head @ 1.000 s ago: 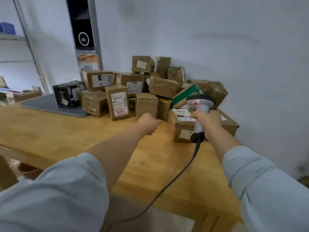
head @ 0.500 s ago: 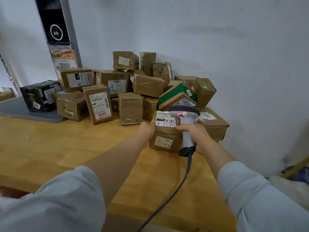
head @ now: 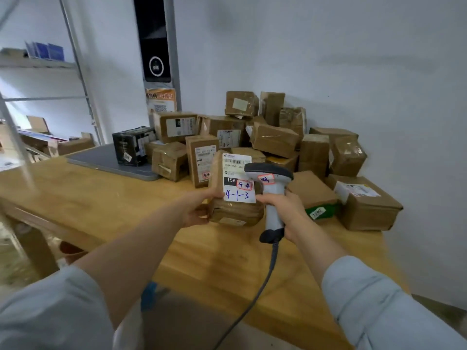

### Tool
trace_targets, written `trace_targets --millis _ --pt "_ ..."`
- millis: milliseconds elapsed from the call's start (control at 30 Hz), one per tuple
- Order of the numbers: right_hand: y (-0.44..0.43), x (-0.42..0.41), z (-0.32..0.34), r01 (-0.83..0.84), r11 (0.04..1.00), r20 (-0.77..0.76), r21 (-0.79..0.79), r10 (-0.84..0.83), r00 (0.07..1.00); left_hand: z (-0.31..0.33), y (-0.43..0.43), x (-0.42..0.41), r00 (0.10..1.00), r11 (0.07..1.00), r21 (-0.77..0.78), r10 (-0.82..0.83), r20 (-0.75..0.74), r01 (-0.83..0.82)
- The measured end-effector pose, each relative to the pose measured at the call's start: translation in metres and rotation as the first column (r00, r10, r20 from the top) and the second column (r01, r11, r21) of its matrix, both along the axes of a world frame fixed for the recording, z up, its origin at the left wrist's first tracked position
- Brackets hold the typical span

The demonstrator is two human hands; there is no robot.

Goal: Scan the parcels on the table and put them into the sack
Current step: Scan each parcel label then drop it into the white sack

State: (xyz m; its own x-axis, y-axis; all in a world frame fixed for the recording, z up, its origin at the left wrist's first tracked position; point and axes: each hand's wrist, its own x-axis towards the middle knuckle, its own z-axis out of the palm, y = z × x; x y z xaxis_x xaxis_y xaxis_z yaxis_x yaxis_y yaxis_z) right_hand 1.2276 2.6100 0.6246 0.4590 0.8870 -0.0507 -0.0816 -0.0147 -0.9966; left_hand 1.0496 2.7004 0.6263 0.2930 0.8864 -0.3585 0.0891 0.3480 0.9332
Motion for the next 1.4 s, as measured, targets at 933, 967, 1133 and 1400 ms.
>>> trace_targets --millis 933,967,1133,1400 --pt "0.027 -0.159 0.042 -0.321 0.946 0.049 0.039 0.319 0.946 0.008 0.011 -0.17 0.926 0.896 0.275 0.375 -0.052 -0.348" --pt "0.026 -0.162 0.043 -0.327 0.944 0.051 0.04 0.324 0.945 0.008 0.011 -0.173 0.923 0.894 0.273 0.382 -0.052 -0.355" --pt "0.028 -0.179 0.044 -0.349 0.936 0.047 0.053 0.347 0.937 0.008 0.005 -0.19 0.917 0.894 0.253 0.396 -0.056 -0.371" --pt "0.03 -0.229 0.018 -0.483 0.873 -0.012 -0.057 0.484 0.875 -0.019 -0.019 -0.269 0.751 0.75 0.101 0.66 -0.034 -0.654"
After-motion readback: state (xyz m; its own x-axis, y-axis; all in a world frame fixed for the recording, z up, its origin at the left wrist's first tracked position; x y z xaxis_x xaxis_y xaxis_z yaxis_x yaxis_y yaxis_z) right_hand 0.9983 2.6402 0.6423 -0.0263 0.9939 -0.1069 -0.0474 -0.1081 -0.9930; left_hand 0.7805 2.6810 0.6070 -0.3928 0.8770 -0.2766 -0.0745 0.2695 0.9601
